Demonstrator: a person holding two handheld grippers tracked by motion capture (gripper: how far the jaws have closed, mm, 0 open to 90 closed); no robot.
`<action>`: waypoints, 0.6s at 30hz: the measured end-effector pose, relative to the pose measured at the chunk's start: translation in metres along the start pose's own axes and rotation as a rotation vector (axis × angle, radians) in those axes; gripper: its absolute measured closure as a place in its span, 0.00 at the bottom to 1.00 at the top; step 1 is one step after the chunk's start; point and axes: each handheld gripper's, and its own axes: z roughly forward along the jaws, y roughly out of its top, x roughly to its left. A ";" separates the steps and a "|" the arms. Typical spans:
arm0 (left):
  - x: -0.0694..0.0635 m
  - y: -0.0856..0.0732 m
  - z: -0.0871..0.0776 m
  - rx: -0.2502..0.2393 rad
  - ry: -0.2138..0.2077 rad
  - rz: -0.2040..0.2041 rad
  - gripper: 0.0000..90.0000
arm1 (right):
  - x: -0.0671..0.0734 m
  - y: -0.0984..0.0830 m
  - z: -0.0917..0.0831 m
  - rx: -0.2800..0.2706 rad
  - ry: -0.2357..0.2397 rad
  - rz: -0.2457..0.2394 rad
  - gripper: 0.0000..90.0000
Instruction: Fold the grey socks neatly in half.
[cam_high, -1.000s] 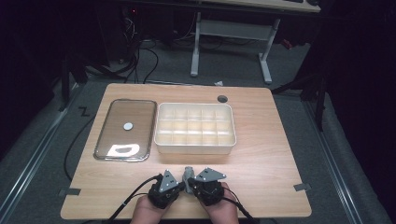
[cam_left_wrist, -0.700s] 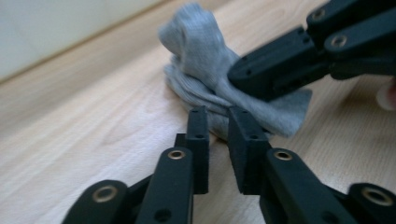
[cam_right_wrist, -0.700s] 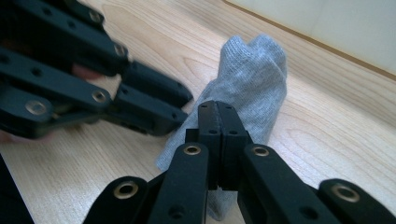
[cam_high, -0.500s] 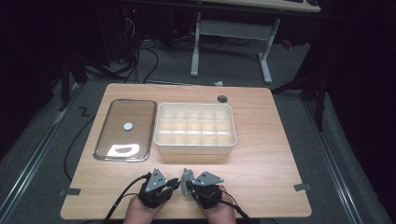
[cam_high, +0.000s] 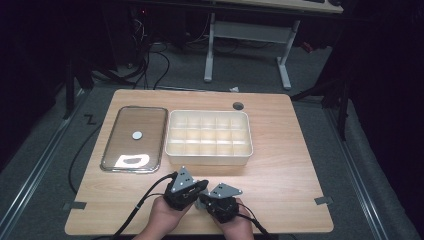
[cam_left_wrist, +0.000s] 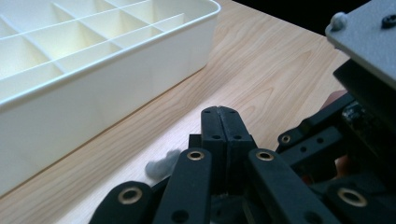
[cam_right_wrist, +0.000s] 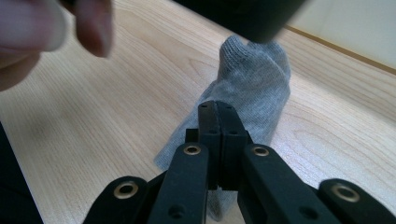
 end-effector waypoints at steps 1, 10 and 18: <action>0.000 0.000 0.003 0.010 -0.001 0.006 1.00 | -0.001 0.000 0.000 -0.001 0.003 0.002 1.00; 0.017 -0.033 0.017 0.070 0.084 0.060 1.00 | -0.002 -0.001 0.000 -0.010 0.018 0.002 1.00; 0.019 -0.041 0.017 0.021 0.078 0.038 1.00 | 0.007 0.001 -0.017 -0.068 0.056 -0.022 1.00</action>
